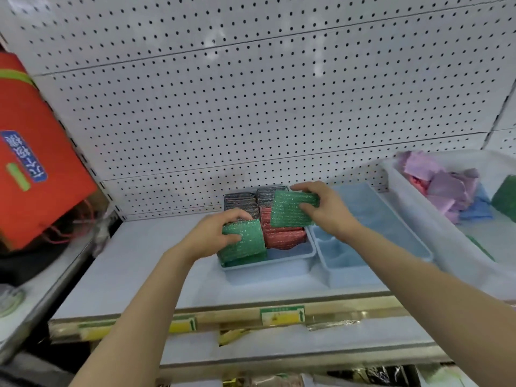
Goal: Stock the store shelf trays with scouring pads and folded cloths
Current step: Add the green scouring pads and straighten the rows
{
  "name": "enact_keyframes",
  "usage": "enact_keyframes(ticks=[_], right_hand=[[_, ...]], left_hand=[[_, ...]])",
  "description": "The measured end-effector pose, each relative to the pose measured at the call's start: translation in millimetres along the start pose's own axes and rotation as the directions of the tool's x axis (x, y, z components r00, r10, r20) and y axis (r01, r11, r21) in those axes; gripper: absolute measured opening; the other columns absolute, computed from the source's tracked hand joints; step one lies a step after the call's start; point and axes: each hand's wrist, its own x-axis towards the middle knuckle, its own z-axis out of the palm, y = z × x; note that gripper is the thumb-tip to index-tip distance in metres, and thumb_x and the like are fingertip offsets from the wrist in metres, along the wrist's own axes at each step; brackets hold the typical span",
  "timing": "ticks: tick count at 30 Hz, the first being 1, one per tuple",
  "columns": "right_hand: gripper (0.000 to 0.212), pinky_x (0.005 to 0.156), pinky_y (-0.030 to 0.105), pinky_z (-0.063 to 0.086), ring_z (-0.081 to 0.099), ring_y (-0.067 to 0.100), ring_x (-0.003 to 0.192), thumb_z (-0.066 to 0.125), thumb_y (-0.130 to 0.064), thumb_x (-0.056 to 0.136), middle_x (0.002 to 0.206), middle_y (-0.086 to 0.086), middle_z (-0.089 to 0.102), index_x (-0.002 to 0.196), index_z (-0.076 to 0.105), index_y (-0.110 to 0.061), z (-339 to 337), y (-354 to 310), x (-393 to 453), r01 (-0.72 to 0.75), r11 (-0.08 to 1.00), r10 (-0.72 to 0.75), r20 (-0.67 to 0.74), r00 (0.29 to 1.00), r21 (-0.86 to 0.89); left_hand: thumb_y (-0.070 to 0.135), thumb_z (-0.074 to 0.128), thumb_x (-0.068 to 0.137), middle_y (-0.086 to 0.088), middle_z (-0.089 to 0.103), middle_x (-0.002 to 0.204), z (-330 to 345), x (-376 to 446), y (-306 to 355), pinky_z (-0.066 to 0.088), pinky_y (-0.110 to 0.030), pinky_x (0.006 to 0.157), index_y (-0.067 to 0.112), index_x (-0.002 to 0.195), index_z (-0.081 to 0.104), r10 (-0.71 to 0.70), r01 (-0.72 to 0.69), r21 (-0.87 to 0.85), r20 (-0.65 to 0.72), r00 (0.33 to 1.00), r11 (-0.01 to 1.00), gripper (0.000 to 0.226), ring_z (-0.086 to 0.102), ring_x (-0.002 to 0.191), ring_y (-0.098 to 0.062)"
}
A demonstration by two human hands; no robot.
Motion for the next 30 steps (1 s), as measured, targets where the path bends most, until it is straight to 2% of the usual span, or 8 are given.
enact_keyframes(ticks=[3, 6, 10, 14, 19, 23, 27, 30], right_hand=[[0.039, 0.105, 0.032, 0.040, 0.051, 0.012, 0.114, 0.059, -0.001, 0.087, 0.118, -0.004, 0.053, 0.116, 0.064, -0.027, 12, 0, -5, 0.012, 0.999, -0.011, 0.035, 0.999, -0.030], [0.040, 0.096, 0.026, 0.041, 0.052, 0.012, 0.105, 0.059, -0.001, 0.086, 0.114, -0.002, 0.053, 0.114, 0.065, -0.029, 17, 3, -7, -0.004, 0.997, 0.008, 0.043, 0.999, -0.077], [0.041, 0.091, 0.024, 0.041, 0.054, 0.012, 0.101, 0.060, -0.001, 0.085, 0.109, -0.001, 0.053, 0.112, 0.065, -0.032, 21, 11, -12, 0.006, 0.989, 0.004, 0.070, 0.998, -0.145], [0.039, 0.083, 0.026, 0.043, 0.053, 0.010, 0.089, 0.061, -0.005, 0.087, 0.100, -0.009, 0.050, 0.115, 0.064, -0.031, 27, 16, -17, 0.015, 0.975, 0.010, 0.116, 0.993, -0.220], [0.038, 0.077, 0.009, 0.037, 0.049, -0.008, 0.085, 0.061, -0.006, 0.087, 0.096, -0.022, 0.046, 0.116, 0.063, -0.031, 28, 16, -19, 0.037, 0.982, -0.022, 0.084, 0.996, -0.184], [0.041, 0.077, 0.010, 0.035, 0.048, -0.003, 0.087, 0.062, -0.005, 0.086, 0.103, -0.018, 0.047, 0.119, 0.062, -0.029, 36, 26, -21, 0.068, 0.956, -0.033, 0.128, 0.991, -0.285], [0.043, 0.081, 0.034, 0.049, 0.057, 0.018, 0.102, 0.062, -0.001, 0.080, 0.113, -0.003, 0.056, 0.116, 0.064, -0.025, 46, 39, -21, 0.087, 0.925, -0.041, 0.131, 0.991, -0.370], [0.048, 0.075, 0.044, 0.052, 0.055, 0.025, 0.102, 0.059, 0.004, 0.075, 0.105, 0.002, 0.058, 0.115, 0.066, -0.022, 51, 44, -16, 0.202, 0.862, -0.145, 0.155, 0.977, -0.464]], left_hand=[[0.022, 0.068, 0.089, 0.020, 0.055, 0.134, 17, -5, -7, 0.045, -0.035, 0.100, 0.050, 0.117, 0.052, -0.022, 0.021, 0.102, 0.009, 1.000, 0.995, 0.043, 0.051, 0.122, -0.008], [0.019, 0.065, 0.091, 0.022, 0.054, 0.133, 40, -9, -4, 0.046, -0.032, 0.094, 0.046, 0.118, 0.052, 0.047, -0.048, 0.160, 0.012, 0.999, 0.986, 0.040, 0.051, 0.120, -0.009], [0.017, 0.056, 0.093, 0.010, 0.052, 0.127, 60, -7, -1, 0.041, -0.029, 0.080, 0.035, 0.130, 0.050, 0.132, -0.120, 0.425, 0.001, 0.991, 0.897, 0.041, 0.048, 0.114, -0.018], [0.011, 0.051, 0.086, 0.004, 0.054, 0.122, 56, 1, 8, 0.036, -0.033, 0.086, 0.030, 0.133, 0.046, 0.064, -0.070, 0.579, 0.030, 0.997, 0.813, 0.050, 0.048, 0.111, -0.023], [0.002, 0.049, 0.081, 0.001, 0.062, 0.113, 55, 5, 12, 0.043, -0.032, 0.069, 0.030, 0.128, 0.046, -0.004, -0.032, 0.627, 0.056, 0.998, 0.778, 0.055, 0.057, 0.097, -0.025], [0.002, 0.047, 0.085, 0.000, 0.050, 0.133, 62, 8, 6, 0.045, -0.038, 0.090, 0.033, 0.142, 0.034, -0.036, -0.044, 0.598, 0.120, 0.992, 0.800, 0.066, 0.046, 0.116, -0.026], [0.047, 0.046, 0.092, 0.007, 0.014, 0.158, 62, 11, 11, 0.019, -0.043, 0.116, 0.035, 0.151, 0.019, -0.048, -0.026, 0.492, 0.138, 0.989, 0.870, 0.066, 0.012, 0.142, -0.024], [0.070, 0.028, 0.091, 0.010, -0.009, 0.162, 79, 20, 9, 0.004, -0.054, 0.118, 0.040, 0.153, -0.002, -0.138, 0.090, 0.483, 0.064, 0.988, 0.871, 0.075, -0.010, 0.149, -0.024]])
